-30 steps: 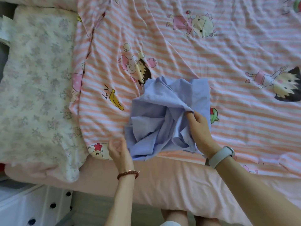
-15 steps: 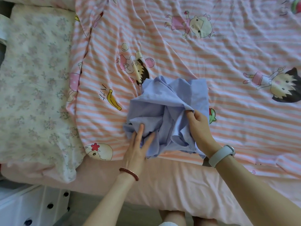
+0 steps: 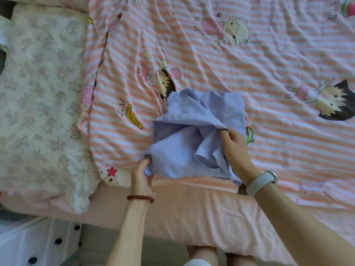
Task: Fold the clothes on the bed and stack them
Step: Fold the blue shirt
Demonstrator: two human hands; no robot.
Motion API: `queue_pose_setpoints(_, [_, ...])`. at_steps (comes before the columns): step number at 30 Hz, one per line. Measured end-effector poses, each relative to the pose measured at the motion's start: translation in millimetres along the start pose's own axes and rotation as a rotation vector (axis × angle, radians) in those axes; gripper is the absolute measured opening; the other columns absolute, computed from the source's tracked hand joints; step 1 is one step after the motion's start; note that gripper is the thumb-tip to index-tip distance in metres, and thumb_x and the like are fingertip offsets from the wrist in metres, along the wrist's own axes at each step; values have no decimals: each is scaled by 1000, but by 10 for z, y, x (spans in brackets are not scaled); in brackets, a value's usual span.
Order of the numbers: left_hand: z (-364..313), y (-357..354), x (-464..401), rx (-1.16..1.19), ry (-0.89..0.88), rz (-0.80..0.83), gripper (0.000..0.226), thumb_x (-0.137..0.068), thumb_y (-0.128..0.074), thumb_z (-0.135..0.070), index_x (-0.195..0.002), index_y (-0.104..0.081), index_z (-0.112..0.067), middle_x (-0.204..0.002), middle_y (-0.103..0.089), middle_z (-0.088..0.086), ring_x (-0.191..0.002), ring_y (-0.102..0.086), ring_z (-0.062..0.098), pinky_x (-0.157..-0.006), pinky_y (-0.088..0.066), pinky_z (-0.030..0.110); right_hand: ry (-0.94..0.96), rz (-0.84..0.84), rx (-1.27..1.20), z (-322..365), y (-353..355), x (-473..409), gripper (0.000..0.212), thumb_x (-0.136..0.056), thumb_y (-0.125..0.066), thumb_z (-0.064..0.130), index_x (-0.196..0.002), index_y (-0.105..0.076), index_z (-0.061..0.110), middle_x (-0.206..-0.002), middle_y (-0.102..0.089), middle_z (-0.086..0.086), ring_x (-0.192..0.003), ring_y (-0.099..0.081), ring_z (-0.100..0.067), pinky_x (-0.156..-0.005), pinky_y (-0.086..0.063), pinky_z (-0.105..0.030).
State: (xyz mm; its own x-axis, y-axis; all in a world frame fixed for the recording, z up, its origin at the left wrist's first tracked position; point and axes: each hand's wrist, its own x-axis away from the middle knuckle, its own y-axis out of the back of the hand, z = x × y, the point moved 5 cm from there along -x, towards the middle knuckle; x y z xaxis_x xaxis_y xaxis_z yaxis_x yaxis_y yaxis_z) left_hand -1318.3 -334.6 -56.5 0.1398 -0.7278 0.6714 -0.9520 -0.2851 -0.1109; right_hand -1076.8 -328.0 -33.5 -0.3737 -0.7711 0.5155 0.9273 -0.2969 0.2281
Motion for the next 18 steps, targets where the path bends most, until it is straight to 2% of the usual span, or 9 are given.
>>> queue_pose_setpoints(4, [-133,-50,45,-562,-142,173,23,-72,-54,-26,-76,-65,-6,-67,-57,0,-64,-50,8,-58,-37,18,21,-18,19,29,59,4,35,-97,-41,15,-63,-39,8,-62,-31,-5,-56,-29,-8,-50,-26,-18])
queue_pose_setpoints(5, [-182,-37,22,-634,-194,87,25,-74,-56,-27,-72,-60,-2,-64,-52,3,-62,-46,12,-55,-34,19,31,-15,18,35,63,2,34,-97,-42,14,-63,-40,7,-63,-32,-5,-57,-29,-9,-51,-26,-20])
queue_pose_setpoints(7, [-254,32,-51,-689,-226,-236,29,-84,-58,-20,-62,-45,-5,-61,-43,3,-59,-38,19,-53,-31,27,58,1,28,60,42,17,31,-96,-41,13,-72,-49,-5,-68,-38,-10,-61,-33,-10,-56,-28,-23])
queue_pose_setpoints(8, [-253,66,-95,-632,-179,-389,30,-86,-57,-14,-61,-41,-8,-63,-42,3,-58,-38,20,-55,-30,29,76,9,40,75,17,37,30,-96,-41,12,-79,-52,-9,-69,-43,-14,-63,-35,-9,-57,-30,-22])
queue_pose_setpoints(10, [-119,127,-230,-503,-18,-513,17,-84,-57,-11,-72,-46,-6,-79,-49,9,-62,-44,22,-62,-33,26,128,40,63,120,-61,106,25,-96,-41,8,-86,-59,-7,-75,-56,-21,-66,-45,-6,-62,-36,-17])
queue_pose_setpoints(11, [-34,147,-272,-517,75,-500,13,-84,-57,-13,-80,-48,-4,-84,-51,10,-67,-47,25,-63,-35,26,157,61,61,156,-115,159,23,-96,-42,7,-86,-62,0,-78,-62,-14,-68,-49,-1,-65,-39,-13])
queue_pose_setpoints(13, [139,167,-323,-489,171,-387,23,-82,-60,-22,-86,-46,-4,-75,-49,7,-70,-47,23,-61,-36,27,207,89,40,184,-228,242,23,-95,-43,12,-83,-62,14,-74,-63,2,-69,-51,8,-66,-40,-10])
queue_pose_setpoints(16, [209,153,-306,-451,160,-238,41,-67,-60,-38,-84,-41,-6,-64,-43,1,-58,-44,18,-51,-38,22,266,189,87,122,-482,320,21,-90,-42,27,-73,-54,26,-61,-52,10,-62,-45,0,-60,-38,-19])
queue_pose_setpoints(18, [182,129,-295,-428,90,-192,33,-75,-62,-32,-90,-47,-7,-77,-54,6,-69,-53,19,-59,-44,18,193,412,202,-30,-725,351,22,-94,-44,25,-104,-63,26,-86,-68,8,-80,-59,-7,-75,-44,-18])
